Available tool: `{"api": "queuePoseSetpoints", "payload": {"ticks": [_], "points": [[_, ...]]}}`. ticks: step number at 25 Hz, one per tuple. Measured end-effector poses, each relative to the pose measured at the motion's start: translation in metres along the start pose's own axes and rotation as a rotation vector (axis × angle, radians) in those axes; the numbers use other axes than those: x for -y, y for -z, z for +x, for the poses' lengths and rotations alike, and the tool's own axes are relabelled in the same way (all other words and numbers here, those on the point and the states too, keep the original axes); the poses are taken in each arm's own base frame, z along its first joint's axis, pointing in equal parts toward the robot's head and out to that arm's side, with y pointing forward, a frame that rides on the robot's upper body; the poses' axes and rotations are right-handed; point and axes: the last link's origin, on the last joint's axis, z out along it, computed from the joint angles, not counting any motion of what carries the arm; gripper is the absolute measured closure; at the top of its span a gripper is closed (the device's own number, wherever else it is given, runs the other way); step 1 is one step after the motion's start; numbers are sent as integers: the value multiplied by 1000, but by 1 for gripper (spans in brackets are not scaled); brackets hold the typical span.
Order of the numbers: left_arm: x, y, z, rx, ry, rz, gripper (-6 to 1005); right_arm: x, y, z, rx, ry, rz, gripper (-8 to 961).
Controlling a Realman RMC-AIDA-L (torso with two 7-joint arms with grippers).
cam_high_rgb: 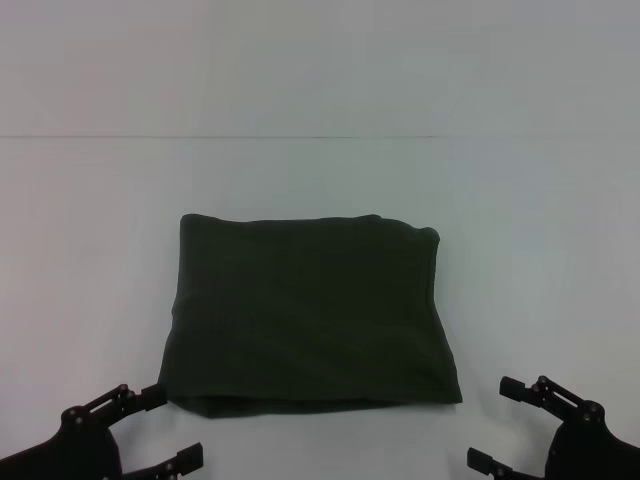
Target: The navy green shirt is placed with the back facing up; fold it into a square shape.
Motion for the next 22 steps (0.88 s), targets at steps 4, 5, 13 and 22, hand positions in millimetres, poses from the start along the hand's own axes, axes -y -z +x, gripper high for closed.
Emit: {"api": "queuePoseSetpoints", "payload": {"ticks": [4,5,13,22], "points": [[0,0,0,0,0,0,108,1,-1,-1,0,1,0,38],[0,0,0,-1,0,-1,108,1,-2,-1,0,2,0,38],[-1,0,1,-5,0,-5,108,1,-3,-1,1,-3,-5,38],[-1,1,0,-8,0,2,108,2,-4,-3,11,-4,-10,38]]}}
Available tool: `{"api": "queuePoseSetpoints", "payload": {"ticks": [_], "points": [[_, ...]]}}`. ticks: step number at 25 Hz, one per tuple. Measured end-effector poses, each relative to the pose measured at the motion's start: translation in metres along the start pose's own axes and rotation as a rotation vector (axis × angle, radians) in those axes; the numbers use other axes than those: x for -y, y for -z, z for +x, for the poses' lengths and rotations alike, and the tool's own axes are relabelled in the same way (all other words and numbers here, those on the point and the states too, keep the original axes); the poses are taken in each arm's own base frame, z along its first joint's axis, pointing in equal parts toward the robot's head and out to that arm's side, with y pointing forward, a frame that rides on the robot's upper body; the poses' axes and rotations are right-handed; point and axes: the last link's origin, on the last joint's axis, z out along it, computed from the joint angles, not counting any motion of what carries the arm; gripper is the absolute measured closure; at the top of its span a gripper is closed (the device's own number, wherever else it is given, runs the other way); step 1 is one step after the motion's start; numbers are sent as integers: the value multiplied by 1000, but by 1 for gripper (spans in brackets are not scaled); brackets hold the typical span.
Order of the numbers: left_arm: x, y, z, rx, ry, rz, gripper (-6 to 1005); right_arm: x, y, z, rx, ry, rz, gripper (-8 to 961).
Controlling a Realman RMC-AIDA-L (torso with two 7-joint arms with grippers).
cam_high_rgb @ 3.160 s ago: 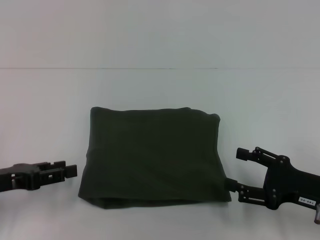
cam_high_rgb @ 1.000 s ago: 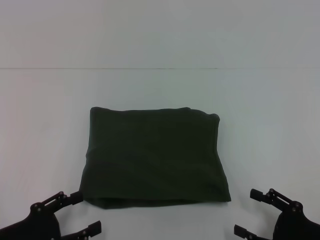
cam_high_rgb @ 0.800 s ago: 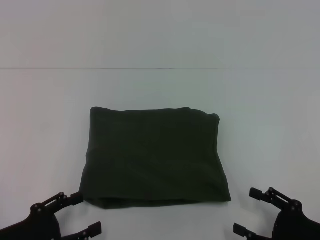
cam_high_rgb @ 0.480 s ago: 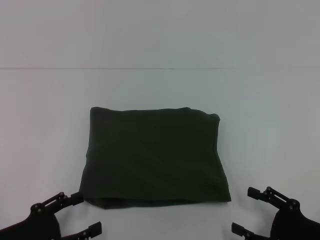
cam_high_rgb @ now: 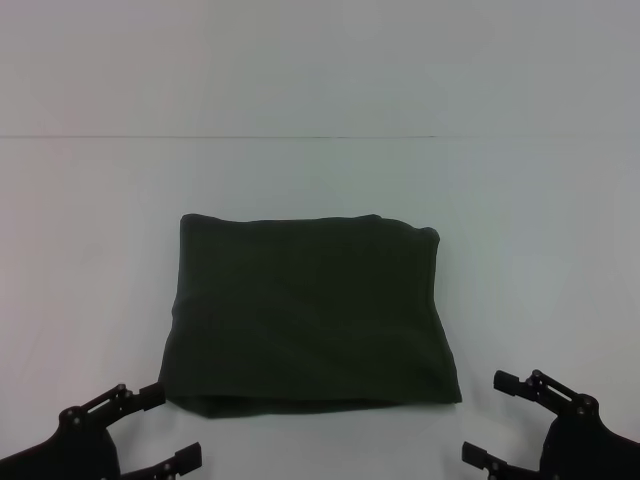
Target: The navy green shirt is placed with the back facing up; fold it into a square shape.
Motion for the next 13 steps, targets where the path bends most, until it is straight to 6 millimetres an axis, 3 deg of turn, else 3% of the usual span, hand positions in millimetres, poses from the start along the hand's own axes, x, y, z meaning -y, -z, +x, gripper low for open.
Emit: {"api": "queuePoseSetpoints", "payload": {"ticks": [13], "points": [[0,0,1,-2,4,-4,108,1,-1,-1,1,-1,-7,38]]}}
